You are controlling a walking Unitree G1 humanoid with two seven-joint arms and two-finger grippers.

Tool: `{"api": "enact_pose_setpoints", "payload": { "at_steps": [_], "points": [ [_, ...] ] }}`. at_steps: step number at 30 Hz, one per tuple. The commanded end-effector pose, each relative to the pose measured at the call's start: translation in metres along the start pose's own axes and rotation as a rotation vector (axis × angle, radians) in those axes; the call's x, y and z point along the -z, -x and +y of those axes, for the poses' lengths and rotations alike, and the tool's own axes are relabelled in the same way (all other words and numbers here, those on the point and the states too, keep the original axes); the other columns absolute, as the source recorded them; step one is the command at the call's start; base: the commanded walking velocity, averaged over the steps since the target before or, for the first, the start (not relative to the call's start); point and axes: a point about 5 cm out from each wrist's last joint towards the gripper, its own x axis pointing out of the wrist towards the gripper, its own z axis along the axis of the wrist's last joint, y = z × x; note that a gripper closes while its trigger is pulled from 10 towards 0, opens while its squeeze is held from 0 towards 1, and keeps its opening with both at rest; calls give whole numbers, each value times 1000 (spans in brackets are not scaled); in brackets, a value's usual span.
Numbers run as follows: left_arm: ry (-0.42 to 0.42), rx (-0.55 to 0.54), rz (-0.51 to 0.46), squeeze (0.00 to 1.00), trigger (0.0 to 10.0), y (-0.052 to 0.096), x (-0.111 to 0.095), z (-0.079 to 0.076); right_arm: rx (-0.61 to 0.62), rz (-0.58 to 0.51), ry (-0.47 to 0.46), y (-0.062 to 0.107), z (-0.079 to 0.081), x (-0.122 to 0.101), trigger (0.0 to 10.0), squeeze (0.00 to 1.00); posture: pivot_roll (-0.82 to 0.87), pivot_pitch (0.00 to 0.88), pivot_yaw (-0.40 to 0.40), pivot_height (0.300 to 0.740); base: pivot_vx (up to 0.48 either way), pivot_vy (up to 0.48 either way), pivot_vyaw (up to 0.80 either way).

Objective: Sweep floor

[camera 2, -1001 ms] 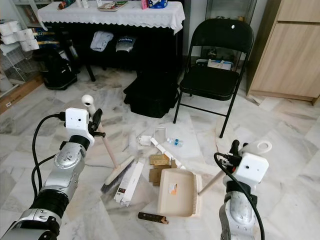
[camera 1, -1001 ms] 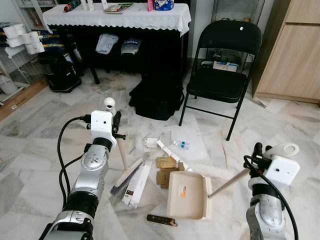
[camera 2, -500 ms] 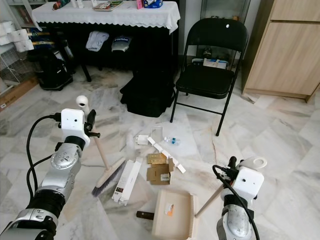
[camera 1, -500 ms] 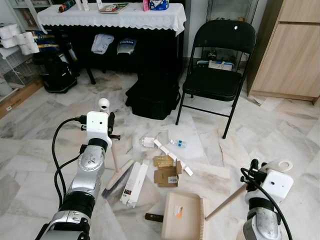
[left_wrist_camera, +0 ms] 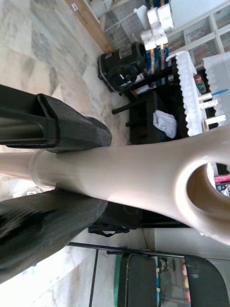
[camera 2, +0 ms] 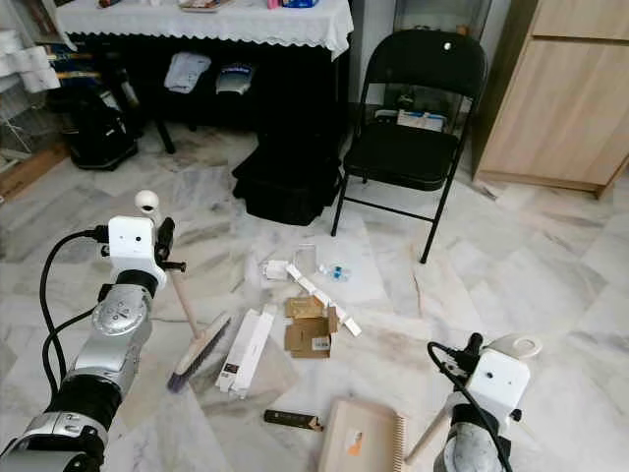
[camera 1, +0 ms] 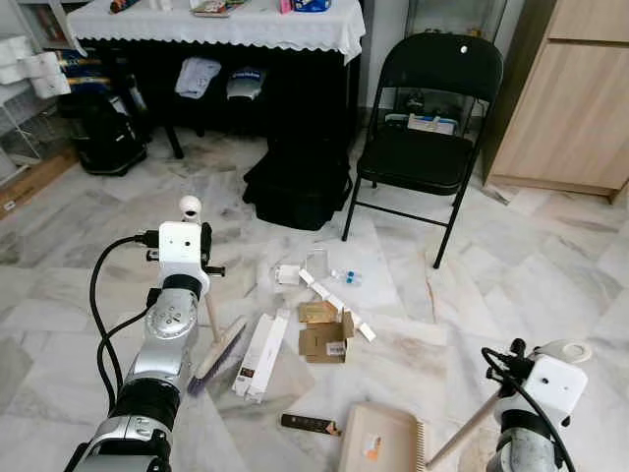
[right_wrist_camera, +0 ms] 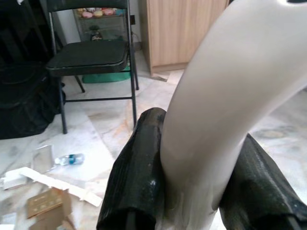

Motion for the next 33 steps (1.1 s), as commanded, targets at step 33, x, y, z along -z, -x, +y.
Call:
{"api": "enact_pose_setpoints", "payload": {
  "at_steps": [33],
  "points": [
    [162, -22, 32, 0, 10000, 2, 12, -2, -137, -106, 4, -31, 16, -20, 10000, 0, -203, 78, 20, 740, 0, 0, 0]
  ]
}}
